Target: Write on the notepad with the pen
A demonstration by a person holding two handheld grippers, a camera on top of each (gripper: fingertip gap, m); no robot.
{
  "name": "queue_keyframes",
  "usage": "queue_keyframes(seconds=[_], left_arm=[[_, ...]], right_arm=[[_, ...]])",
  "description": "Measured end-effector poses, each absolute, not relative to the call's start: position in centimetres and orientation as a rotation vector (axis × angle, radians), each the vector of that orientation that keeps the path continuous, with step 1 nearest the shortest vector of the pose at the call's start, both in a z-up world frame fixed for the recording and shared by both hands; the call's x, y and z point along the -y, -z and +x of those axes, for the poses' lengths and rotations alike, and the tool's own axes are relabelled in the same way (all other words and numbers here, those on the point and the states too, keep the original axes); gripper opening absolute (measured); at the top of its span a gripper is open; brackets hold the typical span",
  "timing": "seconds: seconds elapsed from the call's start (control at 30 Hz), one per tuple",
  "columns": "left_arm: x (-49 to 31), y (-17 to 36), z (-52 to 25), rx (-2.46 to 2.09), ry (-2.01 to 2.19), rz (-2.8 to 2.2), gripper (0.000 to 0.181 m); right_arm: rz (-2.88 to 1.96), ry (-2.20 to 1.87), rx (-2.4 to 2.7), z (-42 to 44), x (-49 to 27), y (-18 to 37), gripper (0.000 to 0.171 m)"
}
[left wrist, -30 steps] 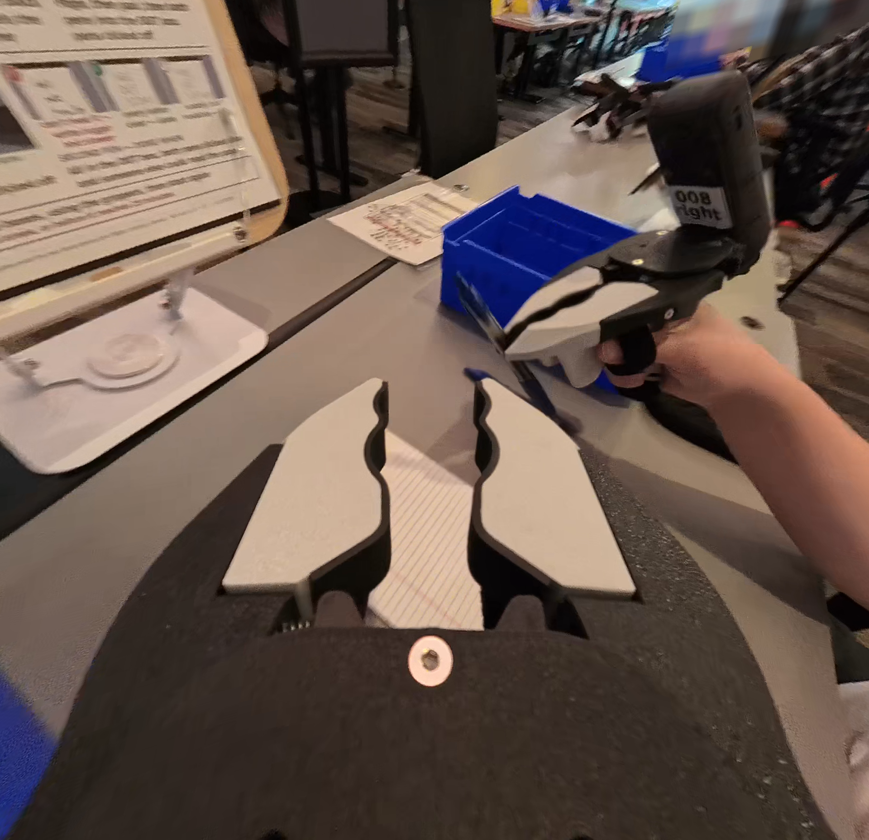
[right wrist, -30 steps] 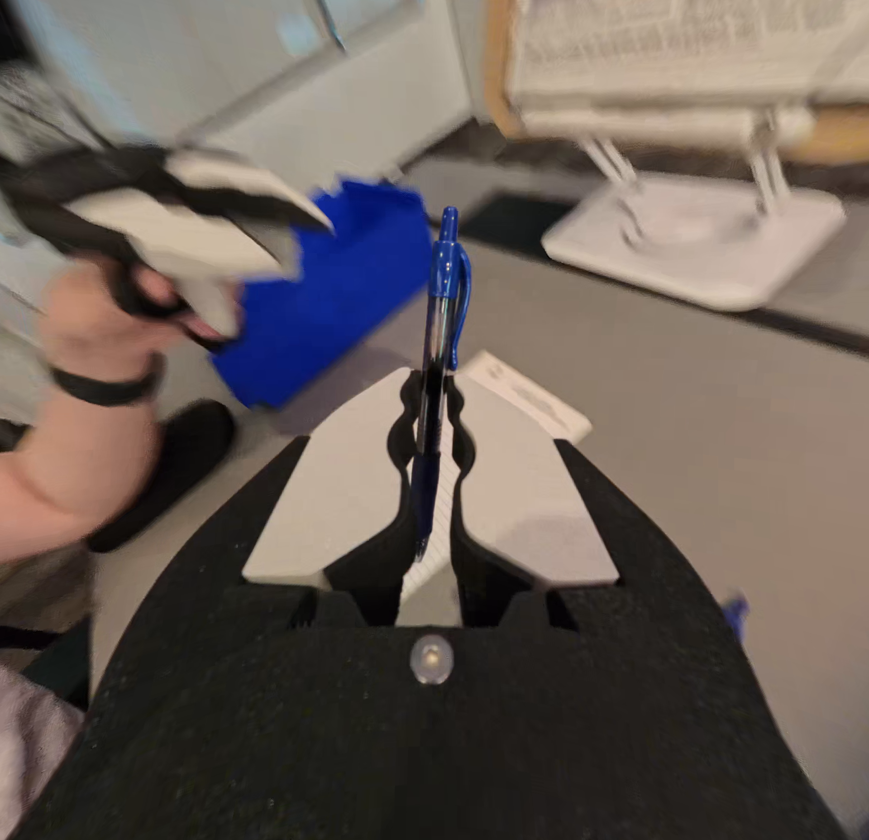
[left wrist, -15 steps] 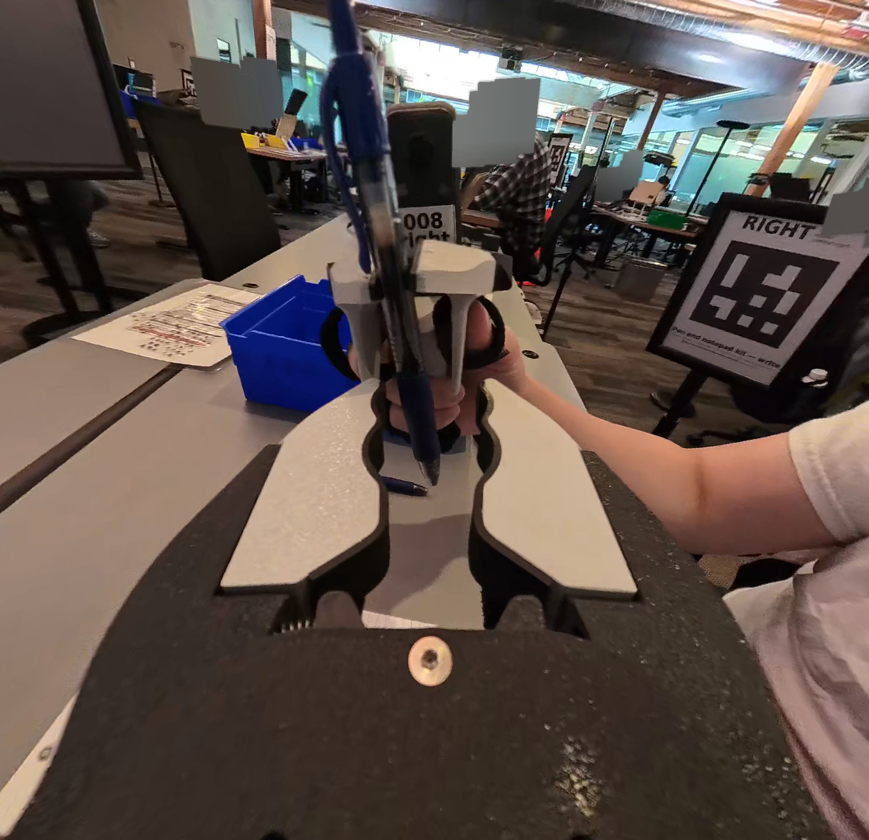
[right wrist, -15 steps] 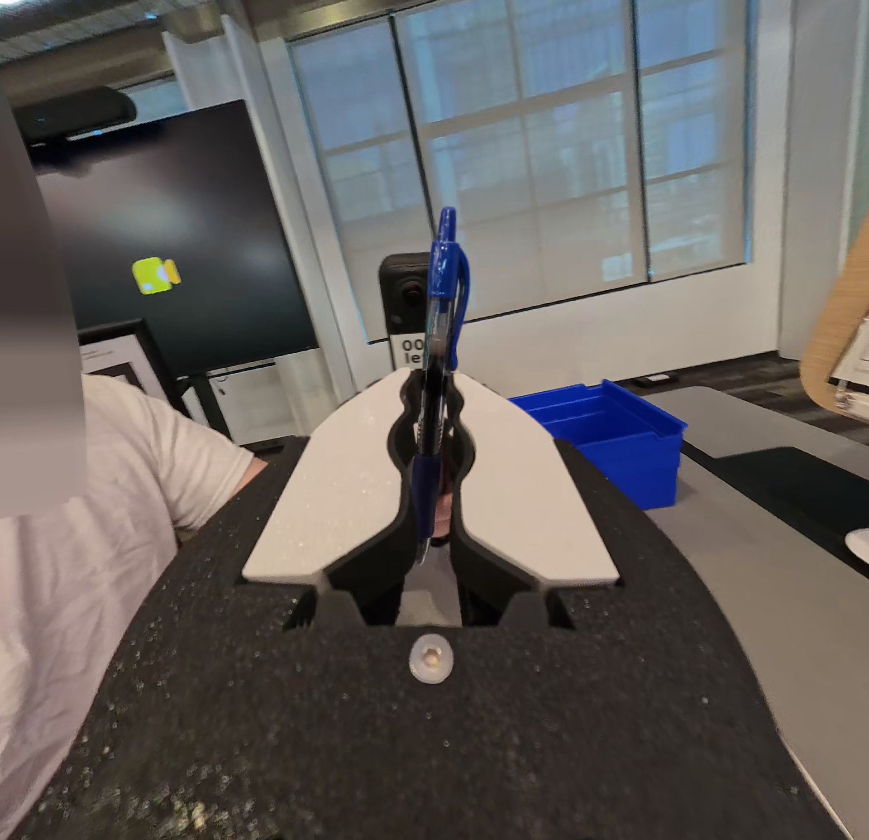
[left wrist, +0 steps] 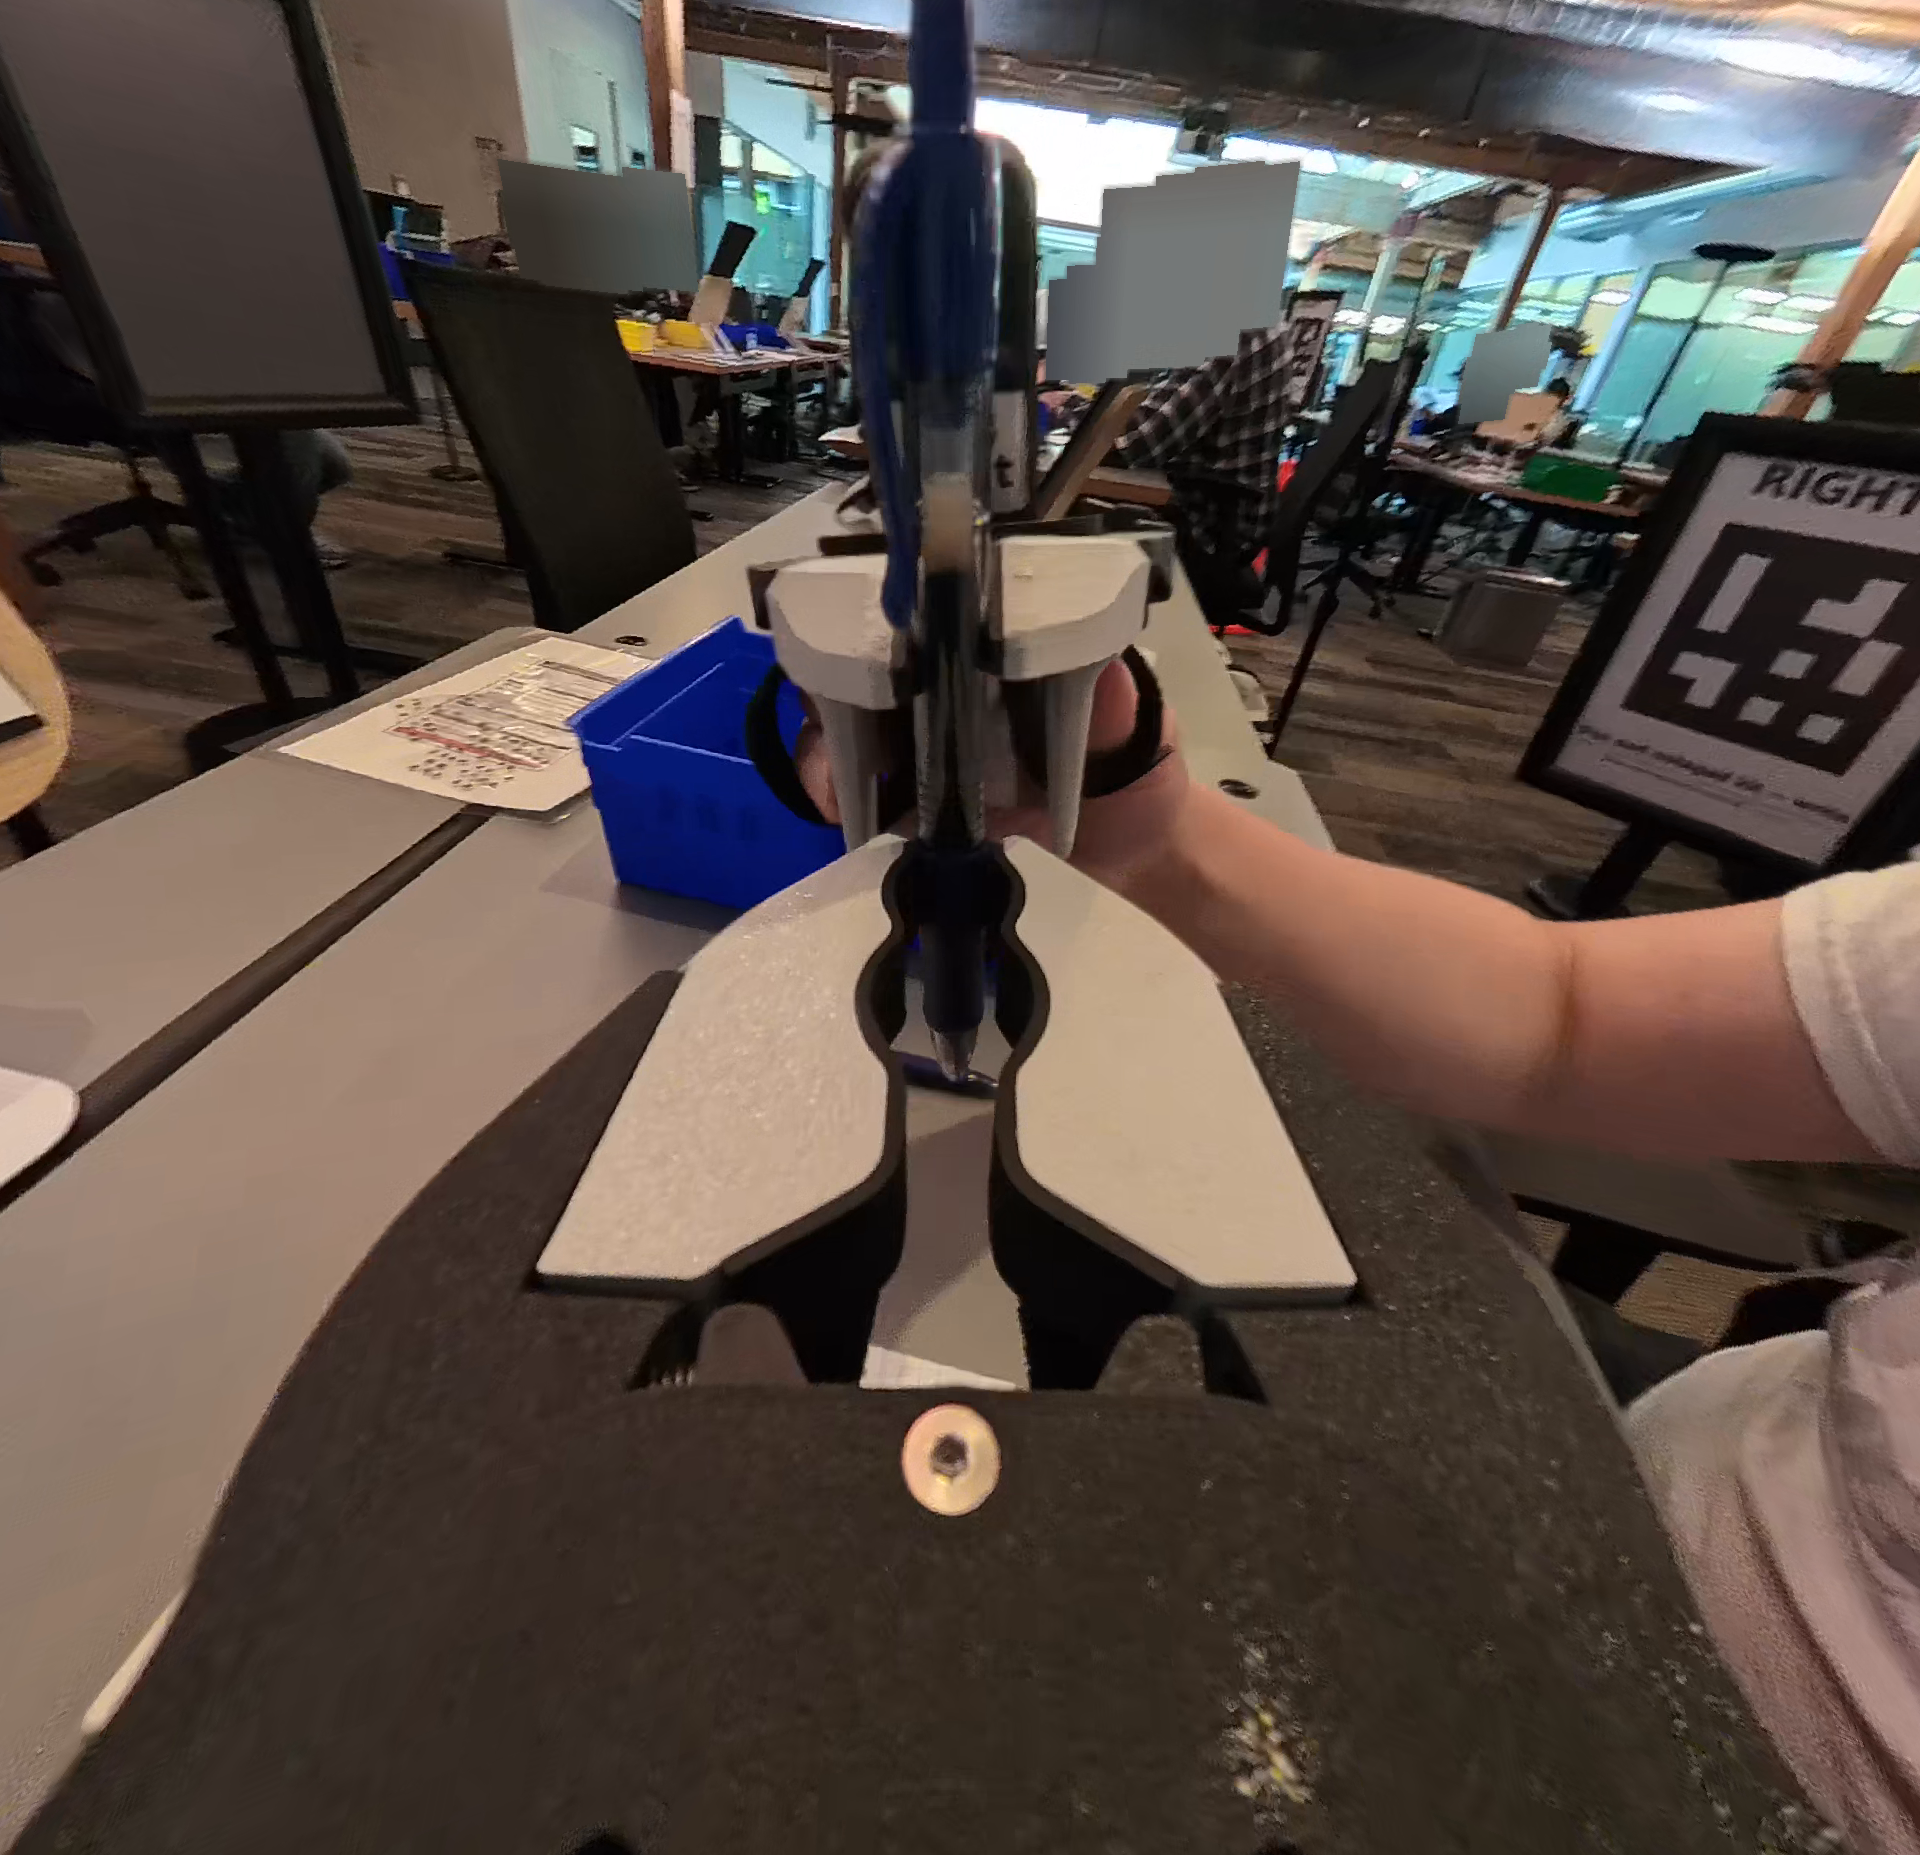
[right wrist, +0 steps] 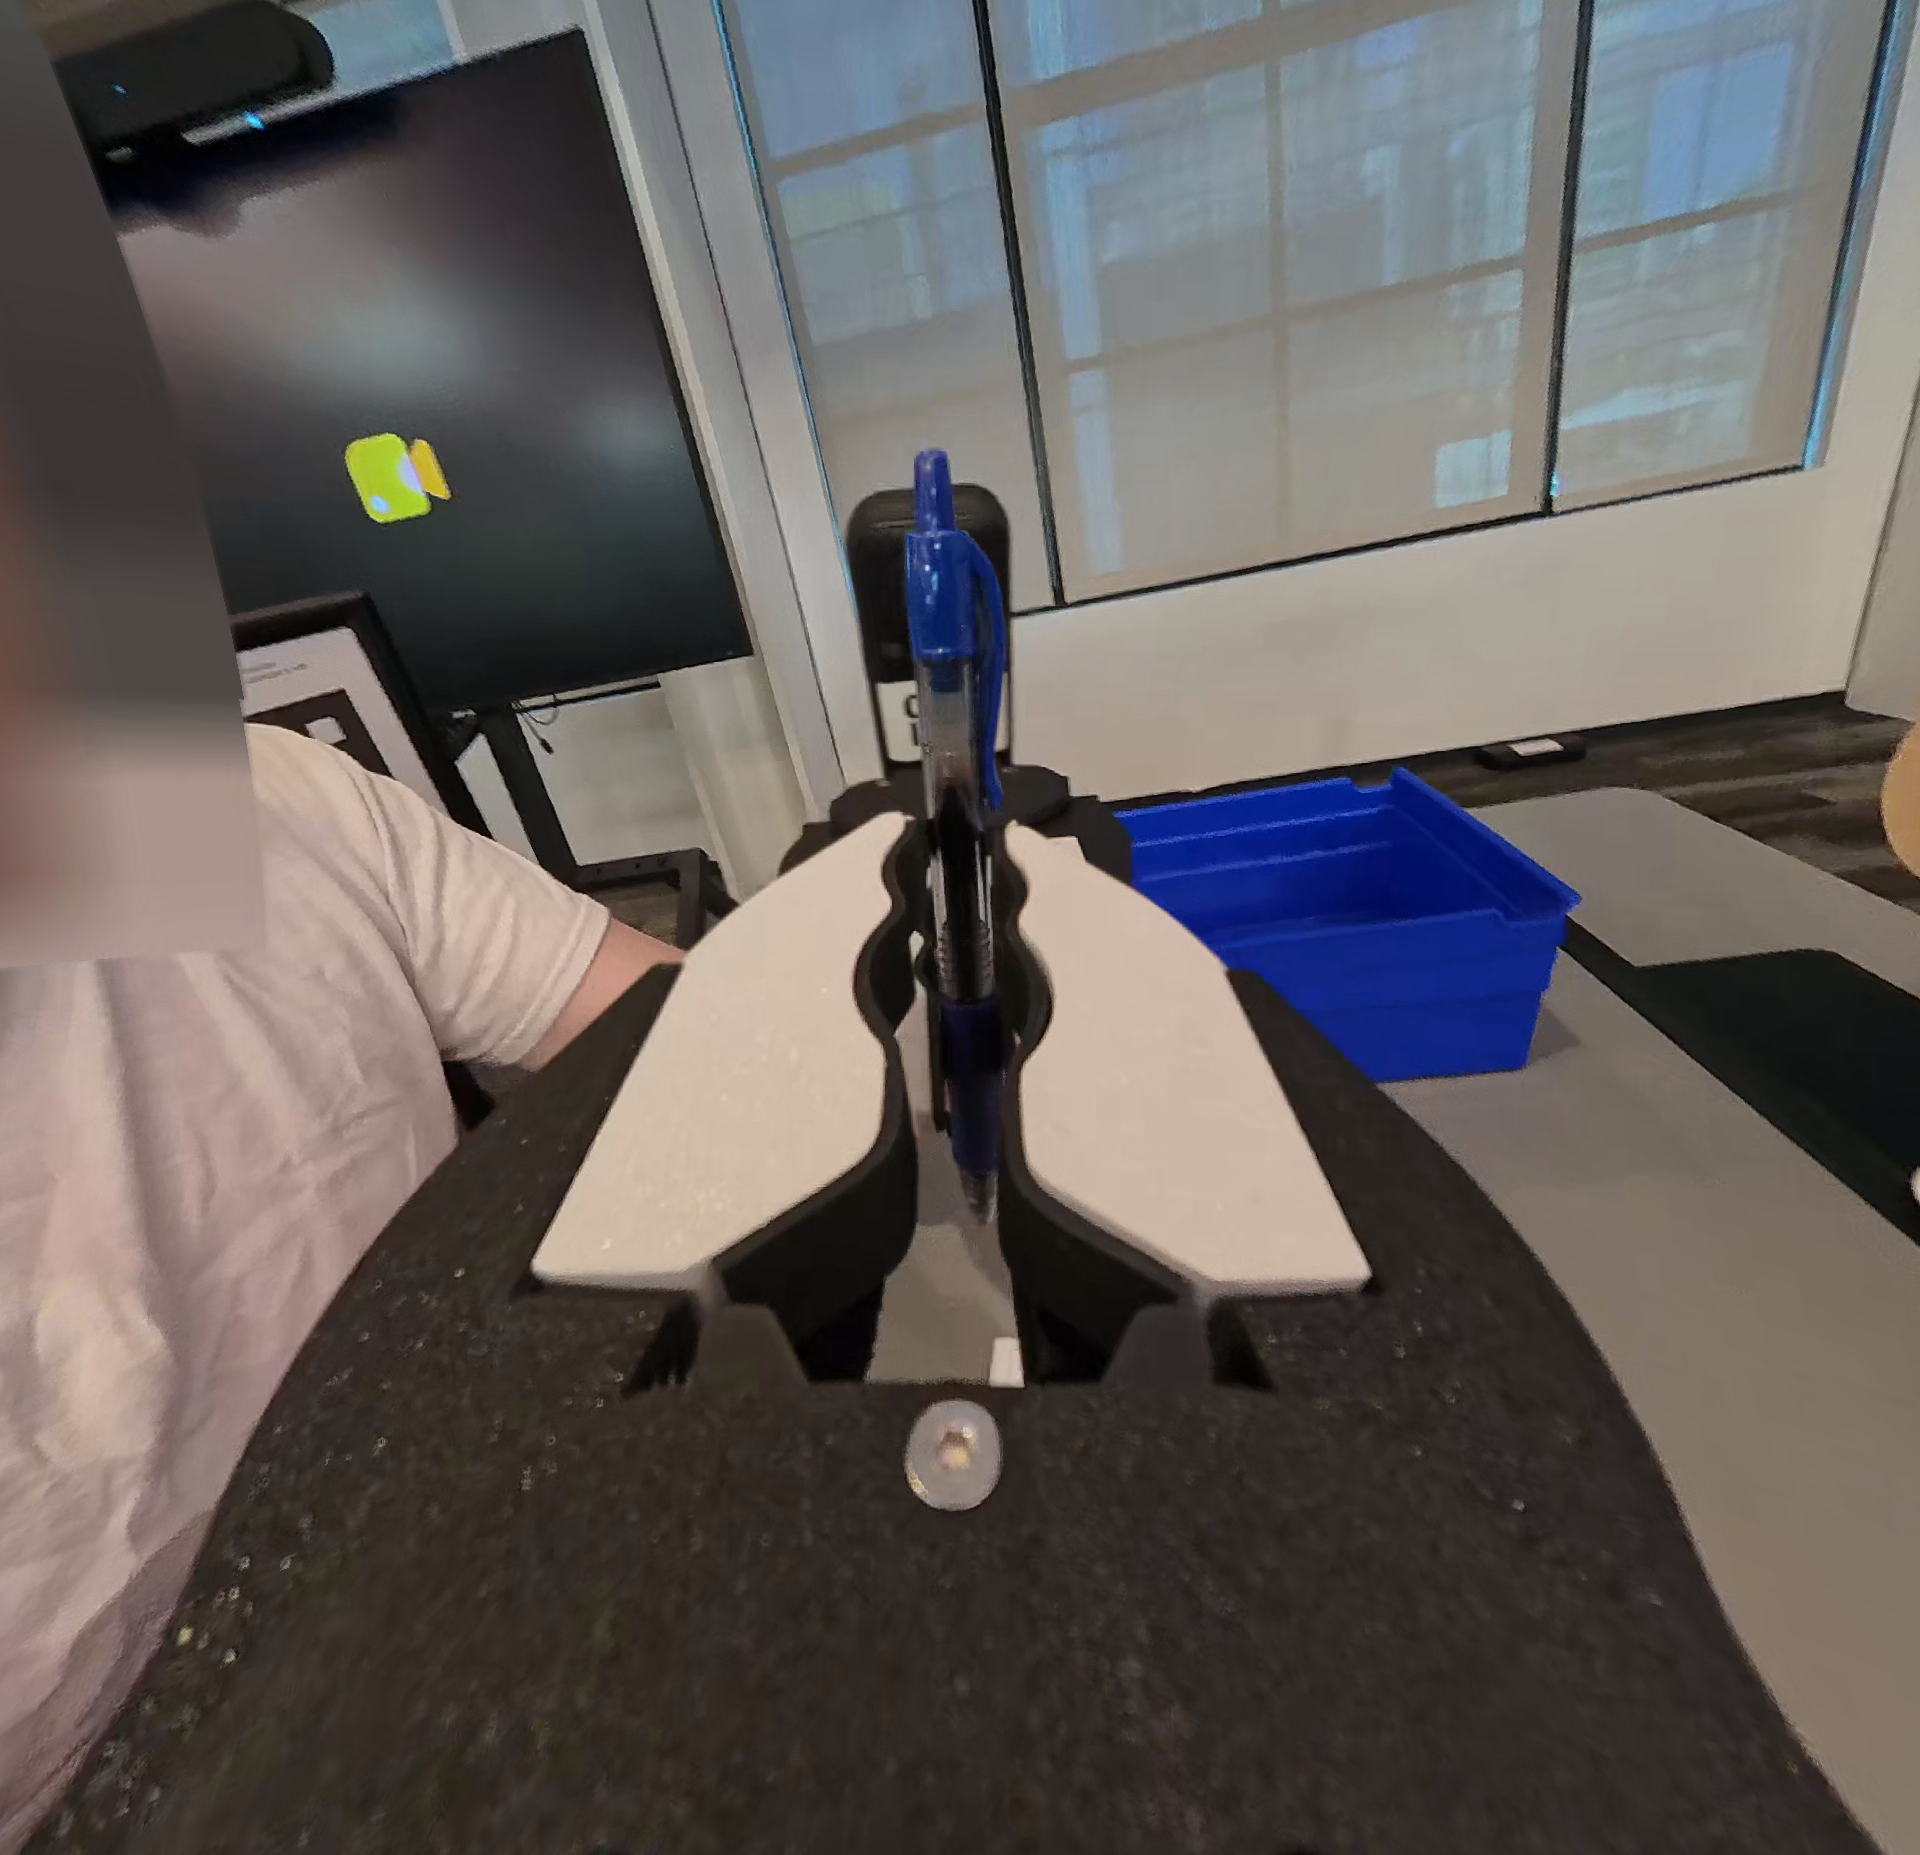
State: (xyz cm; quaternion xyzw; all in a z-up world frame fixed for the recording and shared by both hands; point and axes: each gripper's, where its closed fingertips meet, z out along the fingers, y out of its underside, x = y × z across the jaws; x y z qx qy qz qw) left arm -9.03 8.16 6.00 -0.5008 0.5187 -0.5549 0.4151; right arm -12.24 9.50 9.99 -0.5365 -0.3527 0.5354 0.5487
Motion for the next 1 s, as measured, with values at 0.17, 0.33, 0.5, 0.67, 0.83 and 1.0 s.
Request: queue_keyframes(seconds=[0.17, 0.33, 0.5, 0.67, 0.83, 1.0], left_arm=[[-9.5, -5.0, -8.5, -1.248, 1.174, -1.335, 0.012], [-10.3, -3.8, -7.7, -1.196, 0.982, -1.377, 0.012], [-10.4, -2.5, -6.8, -1.179, 0.92, -1.396, 0.012], [-10.3, -2.3, -6.5, -1.19, 0.948, -1.391, 0.012], [-8.8, -2.1, -6.1, -1.313, 1.008, -1.351, 0.02], [-6.7, -1.3, -5.8, -1.456, 1.147, -1.322, 0.025]], right_arm=[[-1.356, -1.015, 0.735, -10.4, -10.5, -10.8, 0.042], [-1.492, -0.78, 0.701, -10.2, -11.1, -10.6, 0.05], [-1.537, -0.854, 0.644, -10.5, -11.3, -9.6, 0.012], [-1.518, -0.855, 0.668, -9.7, -11.5, -9.3, 0.01], [-1.484, -0.976, 0.763, -9.4, -10.1, -9.6, 0.01], [-1.443, -0.982, 0.894, -9.2, -8.6, -9.8, 0.01]])
